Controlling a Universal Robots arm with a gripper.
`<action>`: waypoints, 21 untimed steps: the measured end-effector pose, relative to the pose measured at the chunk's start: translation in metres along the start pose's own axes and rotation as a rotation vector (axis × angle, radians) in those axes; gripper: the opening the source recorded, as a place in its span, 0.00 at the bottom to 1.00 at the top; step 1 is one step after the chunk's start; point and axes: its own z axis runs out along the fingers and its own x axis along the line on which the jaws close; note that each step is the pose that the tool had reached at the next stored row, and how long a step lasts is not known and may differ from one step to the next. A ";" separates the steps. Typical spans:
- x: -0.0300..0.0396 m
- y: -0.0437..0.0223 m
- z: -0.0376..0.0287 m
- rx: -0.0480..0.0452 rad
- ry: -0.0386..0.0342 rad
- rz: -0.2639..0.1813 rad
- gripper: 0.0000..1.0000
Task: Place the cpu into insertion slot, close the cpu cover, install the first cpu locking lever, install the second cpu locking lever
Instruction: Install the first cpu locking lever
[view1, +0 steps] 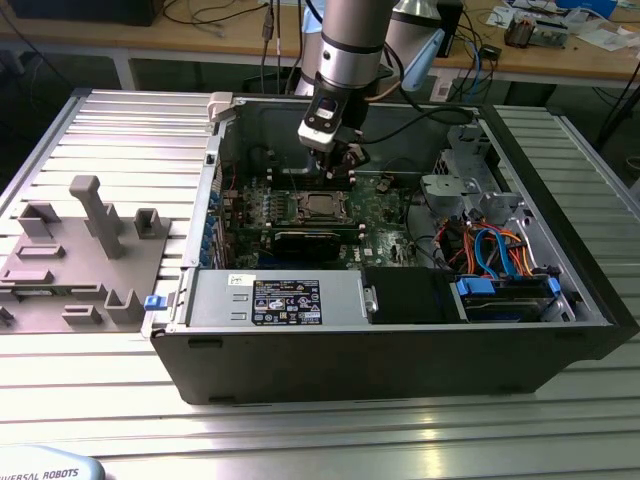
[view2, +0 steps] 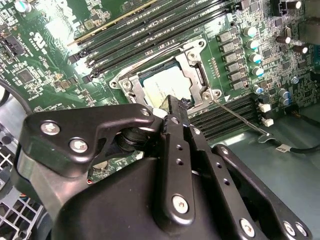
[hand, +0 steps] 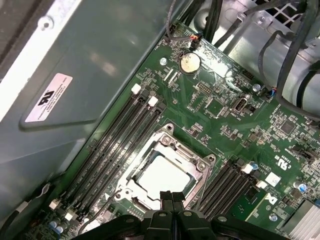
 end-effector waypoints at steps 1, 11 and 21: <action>0.0000 0.0000 0.0000 0.0002 -0.0005 -0.008 0.11; 0.0000 0.0000 0.0000 0.0013 -0.0026 -0.046 0.11; 0.0000 0.0000 0.0000 0.0023 -0.0046 -0.083 0.11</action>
